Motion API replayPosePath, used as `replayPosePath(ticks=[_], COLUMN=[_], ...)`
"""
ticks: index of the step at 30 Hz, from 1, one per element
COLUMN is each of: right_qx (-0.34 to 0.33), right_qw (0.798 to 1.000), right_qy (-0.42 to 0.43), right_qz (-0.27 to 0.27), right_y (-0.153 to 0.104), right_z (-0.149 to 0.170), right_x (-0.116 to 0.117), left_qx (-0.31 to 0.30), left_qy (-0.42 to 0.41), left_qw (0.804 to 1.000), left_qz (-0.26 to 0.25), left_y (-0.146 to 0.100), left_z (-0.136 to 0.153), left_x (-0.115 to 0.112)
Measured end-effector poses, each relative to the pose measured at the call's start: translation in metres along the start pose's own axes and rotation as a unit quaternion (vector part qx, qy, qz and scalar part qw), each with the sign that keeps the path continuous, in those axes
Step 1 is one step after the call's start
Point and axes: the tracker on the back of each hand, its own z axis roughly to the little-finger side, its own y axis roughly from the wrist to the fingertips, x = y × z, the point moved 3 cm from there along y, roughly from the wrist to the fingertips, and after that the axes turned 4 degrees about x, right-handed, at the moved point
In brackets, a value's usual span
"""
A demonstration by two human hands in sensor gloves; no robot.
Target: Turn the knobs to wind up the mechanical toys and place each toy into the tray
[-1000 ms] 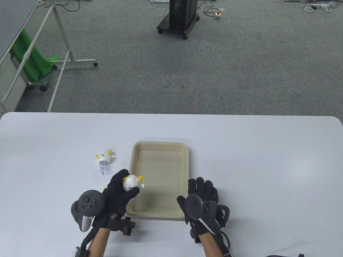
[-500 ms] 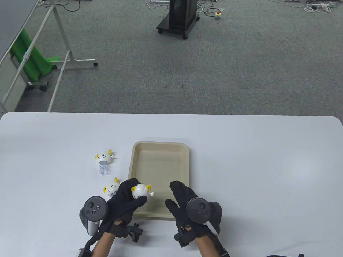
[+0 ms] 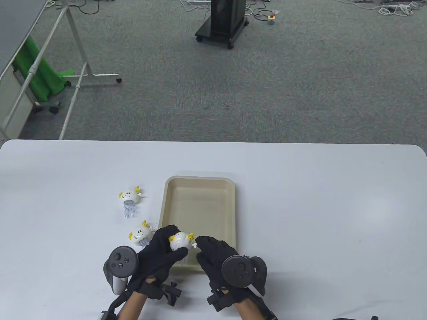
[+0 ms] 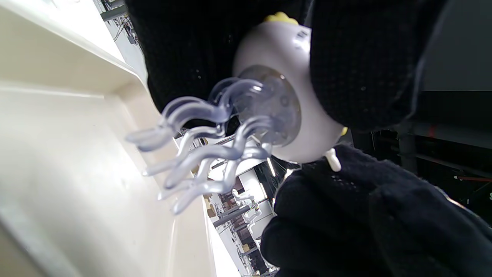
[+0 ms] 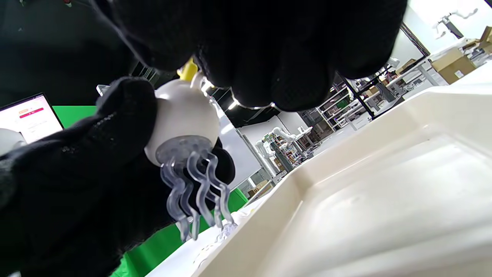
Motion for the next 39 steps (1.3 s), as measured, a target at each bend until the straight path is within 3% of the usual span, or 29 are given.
replayPosePath(ticks=[14,19,25,30,32,36,39], right_qx=[0.01,0.012,-0.042,-0.068,-0.044,0.055,0.196], right_qw=[0.998,0.999,0.996,0.988,0.993,0.998,0.963], right_qy=[-0.005,0.011,-0.058,-0.119,-0.094,0.044,0.172], right_qz=[0.055,0.042,0.044,0.077,0.062,-0.001,-0.067], right_y=[0.004,0.008,0.006,0.005,0.01,0.027,0.034], right_z=[-0.003,-0.003,-0.016,-0.024,-0.019,0.005,0.031], right_x=[0.0,0.0,0.002,0.003,0.002,0.005,0.016], left_qx=[-0.003,0.003,0.009,0.017,0.015,0.008,0.003], left_qy=[-0.003,-0.014,-0.023,-0.036,-0.032,-0.013,0.009], left_qw=[1.0,1.0,1.0,0.999,0.999,1.0,1.0], left_qz=[0.012,0.01,0.007,0.011,0.01,0.006,0.003], left_y=[-0.002,-0.002,-0.002,-0.003,-0.002,-0.001,0.0], left_z=[-0.003,-0.003,-0.003,-0.003,-0.003,-0.004,-0.004], left_x=[-0.006,-0.005,-0.004,-0.006,-0.005,-0.003,-0.004])
